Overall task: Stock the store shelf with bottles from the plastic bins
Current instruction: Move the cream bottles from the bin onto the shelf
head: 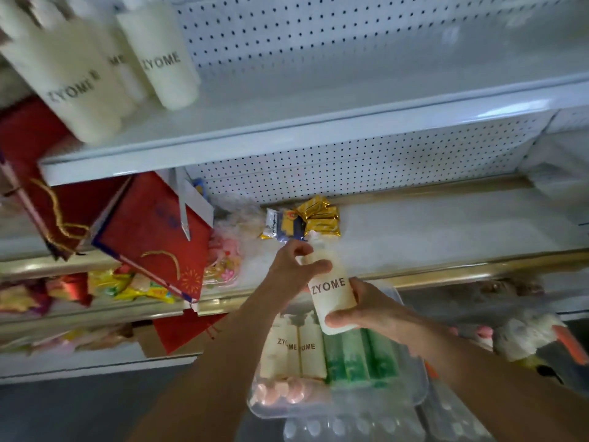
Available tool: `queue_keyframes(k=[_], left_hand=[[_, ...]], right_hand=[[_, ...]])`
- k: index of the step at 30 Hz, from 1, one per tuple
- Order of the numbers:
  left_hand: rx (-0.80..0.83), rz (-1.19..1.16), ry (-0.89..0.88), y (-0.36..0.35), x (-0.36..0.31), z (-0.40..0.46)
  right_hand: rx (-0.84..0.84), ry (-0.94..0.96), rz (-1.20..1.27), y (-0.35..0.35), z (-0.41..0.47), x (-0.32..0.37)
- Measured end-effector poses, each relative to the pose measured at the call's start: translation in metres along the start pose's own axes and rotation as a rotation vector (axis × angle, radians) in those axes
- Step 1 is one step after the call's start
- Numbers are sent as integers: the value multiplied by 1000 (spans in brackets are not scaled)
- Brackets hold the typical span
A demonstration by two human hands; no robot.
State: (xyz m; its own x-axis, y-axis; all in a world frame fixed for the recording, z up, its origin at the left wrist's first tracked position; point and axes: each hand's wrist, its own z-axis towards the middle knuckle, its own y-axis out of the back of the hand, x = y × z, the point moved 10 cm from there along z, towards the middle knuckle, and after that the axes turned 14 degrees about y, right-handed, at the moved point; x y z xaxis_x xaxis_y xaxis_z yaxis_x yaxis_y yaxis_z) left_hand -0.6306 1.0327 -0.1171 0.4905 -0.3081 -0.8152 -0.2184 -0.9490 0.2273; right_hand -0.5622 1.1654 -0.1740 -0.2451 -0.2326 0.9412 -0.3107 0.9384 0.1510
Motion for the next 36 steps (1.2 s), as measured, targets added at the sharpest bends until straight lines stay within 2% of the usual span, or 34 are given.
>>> queue_keyframes(k=[5,12,21,29,36], left_hand=[[-171,3,-183,53,-62,-45],[-282,-31,-325,110,-125,-91],[-391,44,-584,177,-220,-135],[-449,64,-671,239,-264,-132],[-476,106,-661,279,-275,-105]], right_hand=[[-47,169,-31,-8,4,76],[-53,368,-19,-20,8,168],[-118,577,-72,-28,35,283],[-146,665,-113,-54,80,357],[-157,687,-133,-78,127,383]])
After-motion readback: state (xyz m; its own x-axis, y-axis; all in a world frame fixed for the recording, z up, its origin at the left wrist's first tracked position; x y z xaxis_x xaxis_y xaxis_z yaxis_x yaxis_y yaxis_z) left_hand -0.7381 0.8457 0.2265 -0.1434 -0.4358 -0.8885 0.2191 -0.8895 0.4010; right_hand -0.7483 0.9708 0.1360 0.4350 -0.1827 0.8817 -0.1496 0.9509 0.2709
